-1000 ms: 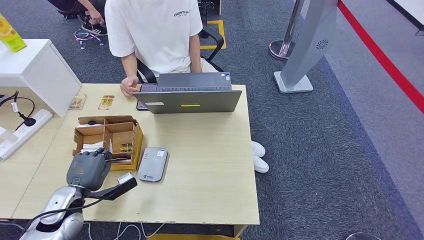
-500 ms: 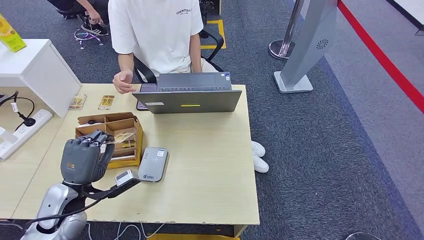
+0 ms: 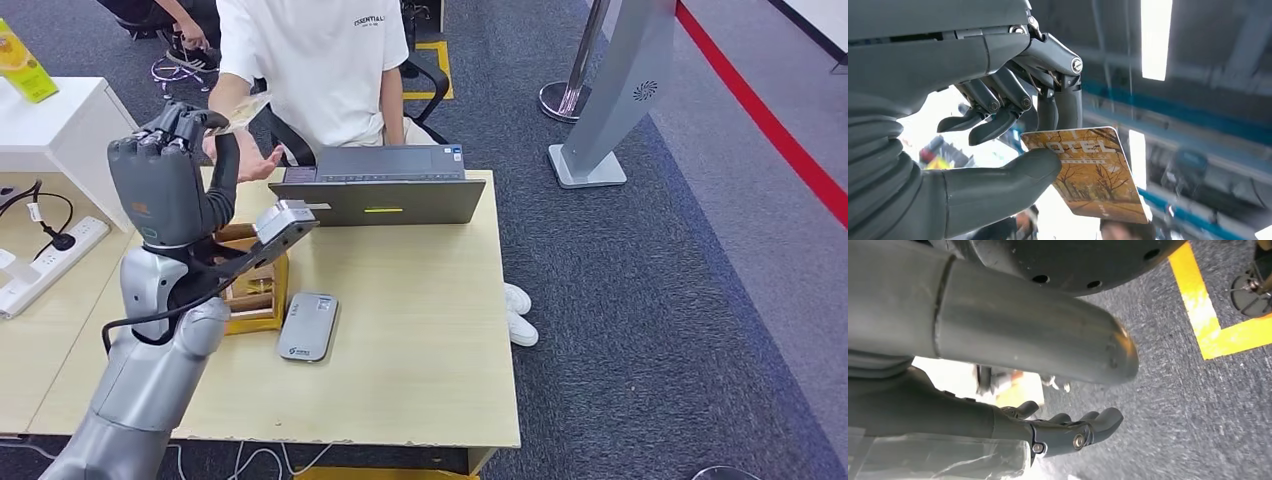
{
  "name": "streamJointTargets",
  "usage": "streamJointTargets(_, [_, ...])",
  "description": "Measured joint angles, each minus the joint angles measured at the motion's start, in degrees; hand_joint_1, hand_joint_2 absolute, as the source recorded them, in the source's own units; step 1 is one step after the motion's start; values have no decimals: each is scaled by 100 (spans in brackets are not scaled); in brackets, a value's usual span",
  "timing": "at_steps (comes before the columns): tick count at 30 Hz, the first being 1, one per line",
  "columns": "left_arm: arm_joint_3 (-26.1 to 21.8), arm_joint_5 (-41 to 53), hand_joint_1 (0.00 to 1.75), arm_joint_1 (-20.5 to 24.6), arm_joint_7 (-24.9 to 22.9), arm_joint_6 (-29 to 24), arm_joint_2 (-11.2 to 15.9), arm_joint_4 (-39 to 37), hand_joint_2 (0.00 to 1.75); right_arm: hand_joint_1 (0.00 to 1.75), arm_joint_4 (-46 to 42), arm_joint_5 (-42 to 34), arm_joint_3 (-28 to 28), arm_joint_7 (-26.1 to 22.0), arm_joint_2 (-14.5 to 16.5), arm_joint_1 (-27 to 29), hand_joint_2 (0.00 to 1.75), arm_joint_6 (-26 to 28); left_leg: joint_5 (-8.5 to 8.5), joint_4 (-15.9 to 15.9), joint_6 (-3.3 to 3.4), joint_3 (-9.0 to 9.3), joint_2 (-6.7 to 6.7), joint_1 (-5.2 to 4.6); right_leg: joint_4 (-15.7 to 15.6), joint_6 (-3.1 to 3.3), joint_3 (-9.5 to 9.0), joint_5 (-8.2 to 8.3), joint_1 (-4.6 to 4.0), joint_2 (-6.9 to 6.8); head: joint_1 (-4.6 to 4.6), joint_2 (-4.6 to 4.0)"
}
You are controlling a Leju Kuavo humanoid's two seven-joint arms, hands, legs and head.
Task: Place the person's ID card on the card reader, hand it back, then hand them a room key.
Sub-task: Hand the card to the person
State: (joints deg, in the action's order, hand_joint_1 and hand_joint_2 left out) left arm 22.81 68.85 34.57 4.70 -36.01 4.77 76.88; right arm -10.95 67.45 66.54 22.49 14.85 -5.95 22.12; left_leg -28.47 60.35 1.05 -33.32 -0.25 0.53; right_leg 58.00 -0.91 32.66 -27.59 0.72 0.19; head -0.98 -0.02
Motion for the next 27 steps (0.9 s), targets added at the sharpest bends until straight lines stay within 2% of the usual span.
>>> streamJointTargets(4, [-2, 686, 175, 1127, -353, -285, -373, -1771, 175, 0, 0, 277, -268, -77, -31, -2, 0, -129, 10, 2, 2, -10, -8, 0, 1, -1, 0, 8, 0, -8, 6, 0])
streamJointTargets(7, [-3, 831, 175, 1600, -434, -332, -570, -2701, 175, 0, 0, 339, -389, -90, -49, 10, 0, -153, 11, 2, 1, -10, -3, 0, 1, -2, 2, 12, 0, 0, 10, 0])
streamJointTargets(14, [-13, 928, 175, 1867, -455, -356, -863, -3645, 175, 0, 0, 354, -505, -51, -69, 23, 0, -169, 10, 2, 1, -16, -3, 0, 0, -2, 6, 11, 0, 1, 12, 0])
streamJointTargets(21, [-49, 905, 175, 1914, -419, -366, -940, -4059, 175, 0, 0, 352, -508, -46, -81, 34, 0, -186, 10, 1, 1, -16, -2, 0, 0, -2, 8, 11, 0, 1, 11, 0])
streamJointTargets(25, [-55, 898, 0, 1923, -411, -363, -955, -4164, 175, 0, 0, 350, -509, -46, -87, 37, 175, -192, 11, 2, 1, -17, -2, 0, 1, -2, 8, 11, 0, 1, 11, 0])
streamJointTargets(27, [-58, 885, 0, 1945, -408, -359, -955, -4233, 175, 0, 0, 344, -509, -46, -90, 37, 175, -193, 11, 1, 1, -17, -3, 0, 1, -2, 8, 11, 0, 0, 11, 0])
